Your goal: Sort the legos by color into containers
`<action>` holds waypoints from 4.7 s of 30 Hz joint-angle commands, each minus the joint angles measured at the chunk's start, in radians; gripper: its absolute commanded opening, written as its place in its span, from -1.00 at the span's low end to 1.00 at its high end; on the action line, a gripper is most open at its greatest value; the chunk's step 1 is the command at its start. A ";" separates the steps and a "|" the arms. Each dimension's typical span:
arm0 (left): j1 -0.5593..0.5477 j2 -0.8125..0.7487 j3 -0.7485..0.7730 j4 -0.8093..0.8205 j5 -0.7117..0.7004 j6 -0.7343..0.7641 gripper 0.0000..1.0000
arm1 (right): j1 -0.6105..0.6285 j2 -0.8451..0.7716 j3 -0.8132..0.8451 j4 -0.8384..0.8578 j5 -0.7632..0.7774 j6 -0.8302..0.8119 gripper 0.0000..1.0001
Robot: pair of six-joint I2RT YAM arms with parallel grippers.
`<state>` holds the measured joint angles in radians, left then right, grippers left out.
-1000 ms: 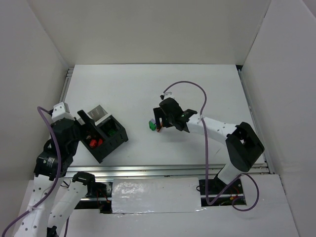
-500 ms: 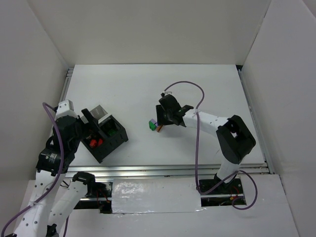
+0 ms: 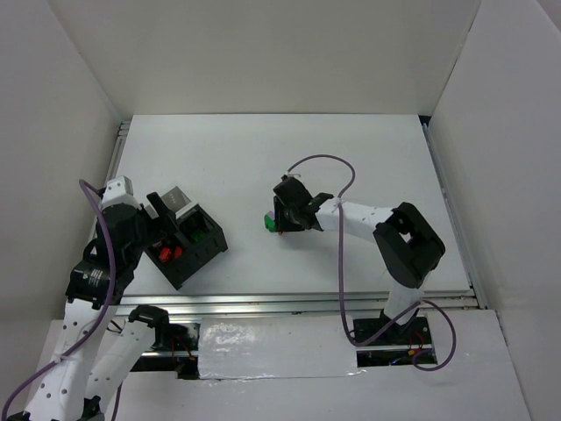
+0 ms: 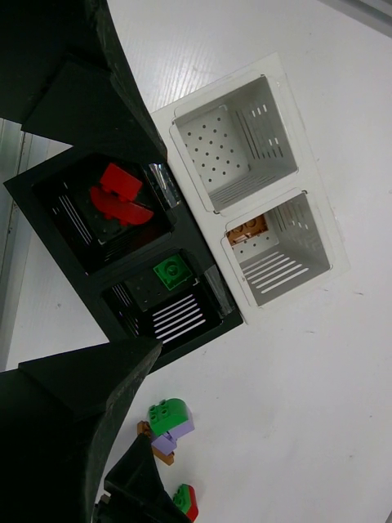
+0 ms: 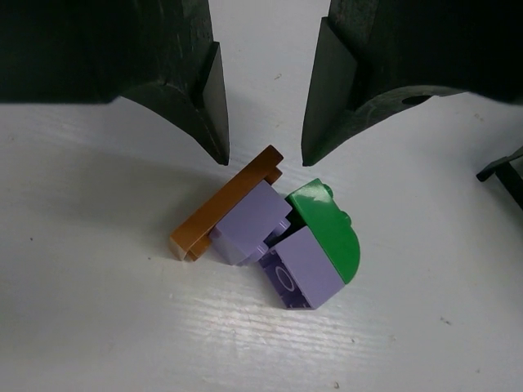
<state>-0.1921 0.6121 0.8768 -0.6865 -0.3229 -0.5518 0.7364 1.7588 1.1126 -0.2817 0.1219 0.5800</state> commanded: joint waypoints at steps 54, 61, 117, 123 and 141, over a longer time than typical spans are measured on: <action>-0.015 0.098 -0.074 0.395 0.761 -0.266 0.97 | 0.259 -0.527 -0.204 0.099 0.143 0.032 -1.00; -0.173 0.146 -0.096 0.511 0.705 -0.330 0.91 | 0.330 -0.605 -0.175 0.081 0.160 0.054 -1.00; -0.064 0.276 0.209 -0.043 -0.010 -0.146 -1.00 | 0.258 -0.571 -0.275 0.208 0.134 -0.006 -1.00; 0.074 0.337 0.266 -0.191 -0.352 -0.247 -1.00 | 0.259 -0.559 -0.277 0.228 0.101 -0.009 -1.00; 0.256 0.488 0.195 -0.065 -0.197 -0.184 -0.02 | 0.259 -0.573 -0.316 0.276 0.004 -0.012 -1.00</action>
<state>0.0566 1.0981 1.0828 -0.8017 -0.5499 -0.7574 1.0004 1.2160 0.8036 -0.0578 0.1417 0.5819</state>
